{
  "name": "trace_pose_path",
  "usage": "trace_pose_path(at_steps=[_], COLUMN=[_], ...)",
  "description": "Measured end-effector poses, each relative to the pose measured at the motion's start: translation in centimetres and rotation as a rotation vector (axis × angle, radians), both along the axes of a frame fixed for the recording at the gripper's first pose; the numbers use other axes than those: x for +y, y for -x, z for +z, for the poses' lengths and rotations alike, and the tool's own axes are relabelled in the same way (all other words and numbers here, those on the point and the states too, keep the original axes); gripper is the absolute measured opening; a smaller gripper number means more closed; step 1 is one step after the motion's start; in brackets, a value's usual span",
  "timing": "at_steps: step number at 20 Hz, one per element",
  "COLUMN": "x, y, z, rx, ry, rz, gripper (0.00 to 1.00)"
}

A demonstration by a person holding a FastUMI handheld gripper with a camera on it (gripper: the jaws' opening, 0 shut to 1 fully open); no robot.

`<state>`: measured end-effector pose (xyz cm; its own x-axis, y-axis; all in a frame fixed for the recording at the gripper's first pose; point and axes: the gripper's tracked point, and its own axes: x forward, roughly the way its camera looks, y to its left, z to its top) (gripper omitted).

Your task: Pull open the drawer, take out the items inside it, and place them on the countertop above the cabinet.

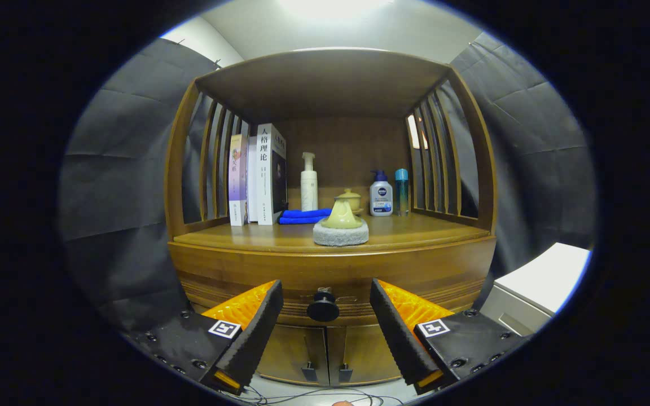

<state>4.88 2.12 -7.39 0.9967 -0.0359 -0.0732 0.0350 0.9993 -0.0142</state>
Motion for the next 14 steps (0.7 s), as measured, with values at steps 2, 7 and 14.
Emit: trace_pose_path(at_steps=[2, 7, 14], x=[-0.1, -0.1, -1.1], y=[1.2, 4.7, 10.4], z=[1.1, 4.0, 8.7], rx=[-0.015, -0.054, -0.135], ry=[-0.001, 0.013, 0.018], rz=[0.003, 0.025, 0.030], gripper=[0.98, 0.98, 0.98])
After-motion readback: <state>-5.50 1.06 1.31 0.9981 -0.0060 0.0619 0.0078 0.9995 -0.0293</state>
